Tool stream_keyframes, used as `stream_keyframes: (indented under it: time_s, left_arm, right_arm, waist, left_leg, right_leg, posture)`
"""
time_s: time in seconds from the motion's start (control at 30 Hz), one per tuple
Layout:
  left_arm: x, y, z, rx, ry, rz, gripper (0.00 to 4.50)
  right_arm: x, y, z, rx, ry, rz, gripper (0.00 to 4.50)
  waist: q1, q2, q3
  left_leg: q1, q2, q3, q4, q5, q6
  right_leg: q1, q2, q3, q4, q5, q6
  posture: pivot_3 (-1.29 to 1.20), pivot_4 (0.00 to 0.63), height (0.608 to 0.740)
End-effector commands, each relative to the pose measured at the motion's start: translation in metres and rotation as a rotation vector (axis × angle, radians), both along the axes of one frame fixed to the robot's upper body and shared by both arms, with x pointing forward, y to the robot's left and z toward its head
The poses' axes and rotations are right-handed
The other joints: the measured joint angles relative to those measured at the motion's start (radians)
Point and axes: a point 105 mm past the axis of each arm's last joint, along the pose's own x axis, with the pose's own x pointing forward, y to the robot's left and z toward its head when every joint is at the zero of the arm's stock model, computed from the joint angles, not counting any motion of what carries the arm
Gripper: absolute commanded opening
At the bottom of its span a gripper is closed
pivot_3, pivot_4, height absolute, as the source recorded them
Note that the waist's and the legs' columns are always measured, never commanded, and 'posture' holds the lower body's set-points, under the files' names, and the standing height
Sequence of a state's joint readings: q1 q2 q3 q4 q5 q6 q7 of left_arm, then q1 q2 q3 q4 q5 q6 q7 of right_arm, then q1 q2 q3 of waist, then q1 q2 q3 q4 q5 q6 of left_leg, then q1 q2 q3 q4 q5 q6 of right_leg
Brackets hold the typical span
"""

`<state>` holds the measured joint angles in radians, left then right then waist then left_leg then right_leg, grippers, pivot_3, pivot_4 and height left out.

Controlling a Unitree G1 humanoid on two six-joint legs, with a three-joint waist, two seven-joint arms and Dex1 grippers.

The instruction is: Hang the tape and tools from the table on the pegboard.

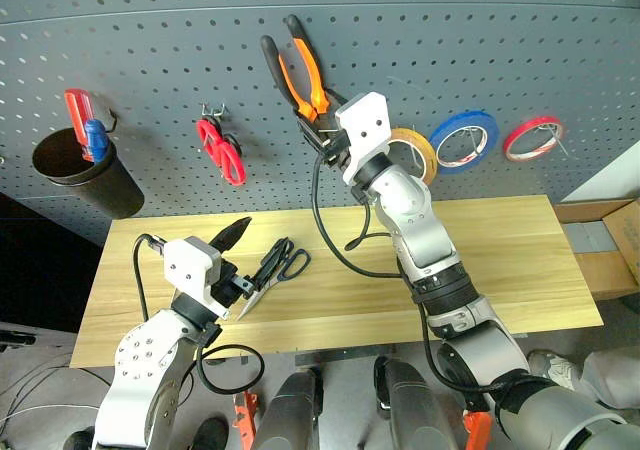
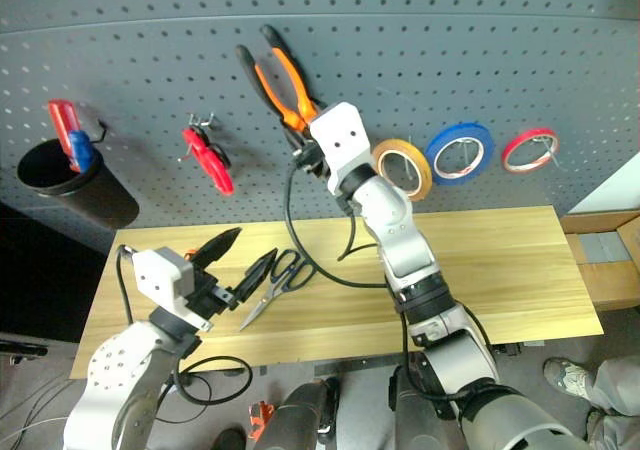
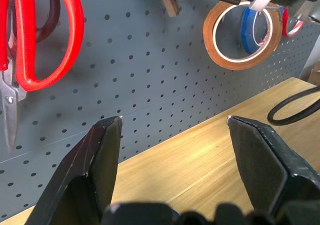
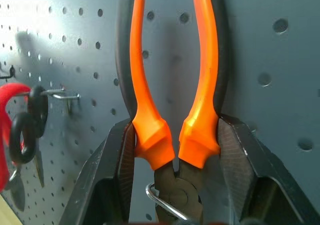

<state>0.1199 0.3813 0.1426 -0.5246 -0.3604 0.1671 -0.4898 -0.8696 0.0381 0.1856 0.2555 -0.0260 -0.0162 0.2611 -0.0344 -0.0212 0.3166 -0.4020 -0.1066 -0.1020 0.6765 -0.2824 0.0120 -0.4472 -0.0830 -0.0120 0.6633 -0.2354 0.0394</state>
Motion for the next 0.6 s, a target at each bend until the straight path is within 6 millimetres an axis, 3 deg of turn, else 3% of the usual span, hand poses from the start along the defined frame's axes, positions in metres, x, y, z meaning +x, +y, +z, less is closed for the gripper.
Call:
stream_keyframes:
  time_s: [0.03,0.2,0.43,0.6]
  left_arm:
    - [-0.003,-0.002,0.011,0.017,-0.050,-0.006,3.60]
    - [-0.002,-0.001,0.010,0.020,-0.048,-0.006,3.60]
    - [0.000,0.004,0.000,0.039,-0.006,0.000,3.60]
    - [-0.004,0.018,-0.017,0.031,0.067,0.038,3.60]
  right_arm:
    - [-0.009,0.002,0.012,0.024,-0.034,0.014,2.83]
    - [-0.012,-0.002,0.017,0.050,-0.034,0.010,4.45]
    - [-0.033,-0.019,0.012,0.025,-0.035,0.015,4.45]
    - [-0.055,-0.044,-0.021,-0.061,0.088,0.044,4.45]
  waist:
    - [0.000,0.000,0.000]
    - [0.002,0.000,0.000]
    - [0.002,0.000,0.000]
    - [0.002,0.000,0.000]
  left_leg:
    - [0.000,0.000,0.000,0.000,0.000,0.000]
    - [0.000,0.000,-0.001,0.000,0.000,0.000]
    - [0.000,0.000,-0.001,0.000,0.000,-0.001]
    - [0.000,0.000,-0.001,-0.001,0.000,0.000]
  right_leg:
    - [0.000,0.000,0.000,0.000,0.000,0.000]
    - [0.000,0.000,0.000,0.000,0.000,0.000]
    - [0.000,0.000,0.000,0.000,0.001,-0.001]
    - [0.001,0.000,0.000,-0.003,0.000,-0.001]
  posture:
    - [0.01,0.319,0.740]
    - [0.00,0.321,0.740]
    - [0.00,0.327,0.740]
    - [-0.01,0.335,0.740]
